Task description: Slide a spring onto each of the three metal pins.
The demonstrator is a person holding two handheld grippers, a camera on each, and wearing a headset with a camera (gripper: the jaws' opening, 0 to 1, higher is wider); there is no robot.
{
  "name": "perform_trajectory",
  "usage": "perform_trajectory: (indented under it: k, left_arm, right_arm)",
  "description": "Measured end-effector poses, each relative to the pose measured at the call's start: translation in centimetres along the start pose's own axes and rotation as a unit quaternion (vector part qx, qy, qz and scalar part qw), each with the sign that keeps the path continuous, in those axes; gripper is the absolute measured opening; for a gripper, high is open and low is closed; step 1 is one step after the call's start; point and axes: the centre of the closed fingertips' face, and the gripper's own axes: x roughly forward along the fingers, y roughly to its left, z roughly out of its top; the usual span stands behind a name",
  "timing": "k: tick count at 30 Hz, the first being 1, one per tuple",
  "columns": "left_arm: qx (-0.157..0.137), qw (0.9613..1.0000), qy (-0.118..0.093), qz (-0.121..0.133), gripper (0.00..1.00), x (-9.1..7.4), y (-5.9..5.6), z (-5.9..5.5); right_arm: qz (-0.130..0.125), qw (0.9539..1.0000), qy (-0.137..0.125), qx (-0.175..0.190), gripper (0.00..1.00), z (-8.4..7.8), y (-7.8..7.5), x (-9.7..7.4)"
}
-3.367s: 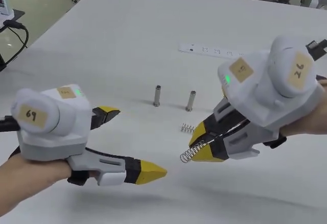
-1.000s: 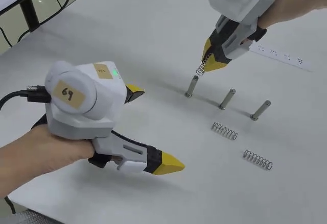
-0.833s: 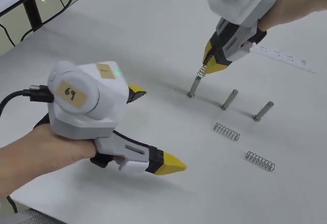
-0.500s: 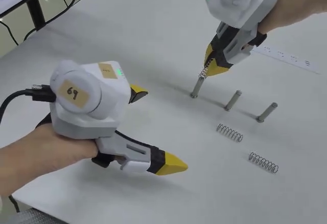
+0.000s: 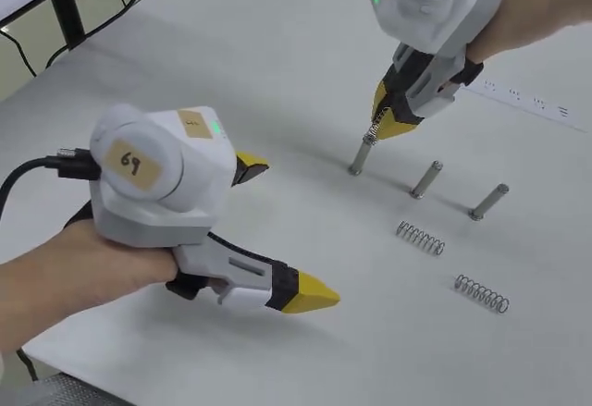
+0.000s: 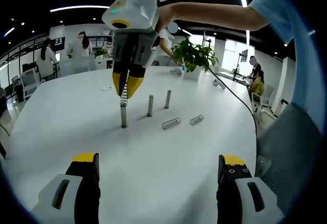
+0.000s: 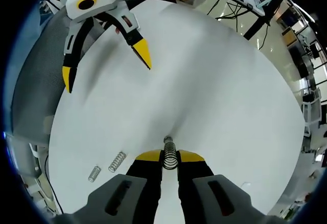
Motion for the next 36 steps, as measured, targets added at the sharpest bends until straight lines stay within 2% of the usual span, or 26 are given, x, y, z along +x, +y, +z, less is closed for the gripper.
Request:
perform_trajectory:
  k: [9, 22, 36]
  left_arm:
    - [-0.004, 1.0, 0.001, -0.001, 0.94, 0.0, 0.1, -0.1]
    - [-0.006, 1.0, 0.001, 0.0, 0.94, 0.0, 0.2, -0.1]
    - [-0.012, 0.9999, 0.001, 0.002, 0.93, 0.0, 0.4, -0.2]
  right_arm:
    - [0.011, 0.9999, -0.001, 0.009, 0.08, -0.1, -0.1, 1.1]
    - [0.024, 0.9997, 0.005, 0.005, 0.08, -0.3, 0.0, 3.2]
    - [0.032, 0.9994, 0.013, 0.004, 0.08, -0.6, 0.2, 4.7]
